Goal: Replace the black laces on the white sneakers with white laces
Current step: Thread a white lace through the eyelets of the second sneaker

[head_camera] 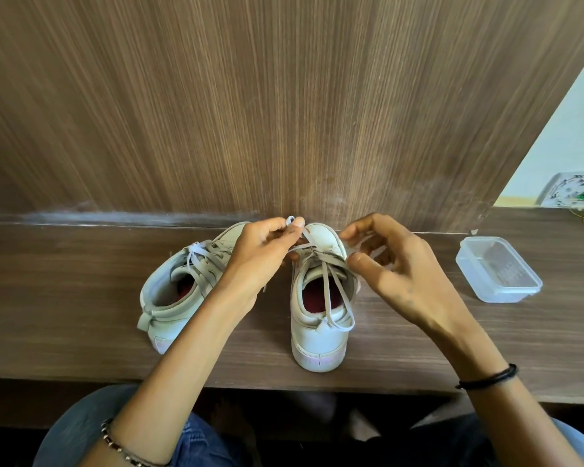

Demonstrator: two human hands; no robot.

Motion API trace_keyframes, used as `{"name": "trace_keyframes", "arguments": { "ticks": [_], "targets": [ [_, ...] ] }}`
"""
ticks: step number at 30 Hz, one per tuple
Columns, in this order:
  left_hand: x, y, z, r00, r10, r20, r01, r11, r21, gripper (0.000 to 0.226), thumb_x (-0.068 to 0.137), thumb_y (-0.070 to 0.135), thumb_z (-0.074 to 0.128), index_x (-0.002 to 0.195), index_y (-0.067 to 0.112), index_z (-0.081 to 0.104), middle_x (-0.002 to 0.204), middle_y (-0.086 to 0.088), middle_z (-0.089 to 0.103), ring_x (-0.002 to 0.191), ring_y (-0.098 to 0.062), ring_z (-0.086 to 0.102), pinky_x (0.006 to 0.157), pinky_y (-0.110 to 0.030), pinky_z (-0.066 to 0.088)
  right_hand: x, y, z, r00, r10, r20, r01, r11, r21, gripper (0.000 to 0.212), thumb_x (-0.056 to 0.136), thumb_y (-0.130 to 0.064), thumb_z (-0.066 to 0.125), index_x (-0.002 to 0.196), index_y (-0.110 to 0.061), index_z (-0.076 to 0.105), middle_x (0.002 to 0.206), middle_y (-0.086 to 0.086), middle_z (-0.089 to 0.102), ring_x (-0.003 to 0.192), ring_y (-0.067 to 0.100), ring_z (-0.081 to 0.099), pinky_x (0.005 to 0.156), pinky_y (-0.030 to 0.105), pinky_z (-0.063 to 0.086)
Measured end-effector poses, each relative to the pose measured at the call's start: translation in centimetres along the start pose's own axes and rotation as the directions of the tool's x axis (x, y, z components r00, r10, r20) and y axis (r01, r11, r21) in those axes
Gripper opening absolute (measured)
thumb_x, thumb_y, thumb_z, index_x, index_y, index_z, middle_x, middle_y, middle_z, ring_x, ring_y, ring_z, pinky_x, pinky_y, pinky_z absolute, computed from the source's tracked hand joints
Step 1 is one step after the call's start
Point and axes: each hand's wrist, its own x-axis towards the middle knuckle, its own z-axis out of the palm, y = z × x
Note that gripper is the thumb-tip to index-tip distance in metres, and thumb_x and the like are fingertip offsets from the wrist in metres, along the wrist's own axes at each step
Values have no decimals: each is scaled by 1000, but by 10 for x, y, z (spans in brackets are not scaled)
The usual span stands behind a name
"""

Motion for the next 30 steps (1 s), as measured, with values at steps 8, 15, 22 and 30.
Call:
{"name": "trace_keyframes", "arguments": {
  "ticks": [8, 15, 22, 30],
  "targets": [
    [3, 0, -1, 999, -29, -35, 27, 998, -57, 29, 99, 37, 64, 89, 10, 72, 75, 6, 73, 70, -7, 66, 75, -25, 50, -13, -2, 0, 955, 71, 288, 27, 946, -322, 43, 83, -70, 68, 74, -27, 70, 62, -9, 62, 57, 8, 51, 63, 25, 42],
    [8, 2, -2, 991, -127, 35, 131, 917, -377, 20, 98, 28, 66, 87, 11, 64, 85, -3, 68, 76, -13, 68, 78, -29, 53, -10, -4, -3, 972, 44, 230, -27, 996, -80, 20, 91, -25, 71, 72, -20, 69, 68, 1, 65, 59, 7, 49, 61, 21, 41],
    [6, 4, 3, 992, -58, 110, 98, 911, -402, 19, 100, 25, 63, 89, 10, 64, 68, 2, 44, 70, -9, 51, 71, -21, 50, -6, -3, -7, 980, 74, 186, -131, 940, 315, 24, 101, -5, 57, 78, -6, 66, 83, 0, 75, 84, 4, 66, 78, 11, 46],
    [6, 9, 3, 992, -57, 113, 108, 849, -517, 14, 98, 21, 65, 87, 12, 68, 64, 4, 41, 59, -10, 45, 65, -18, 48, -1, 4, -7, 985, 114, 126, -162, 853, 496, 18, 102, -16, 58, 87, -5, 56, 67, 2, 41, 64, 15, 43, 67, 30, 37]
  ]
}}
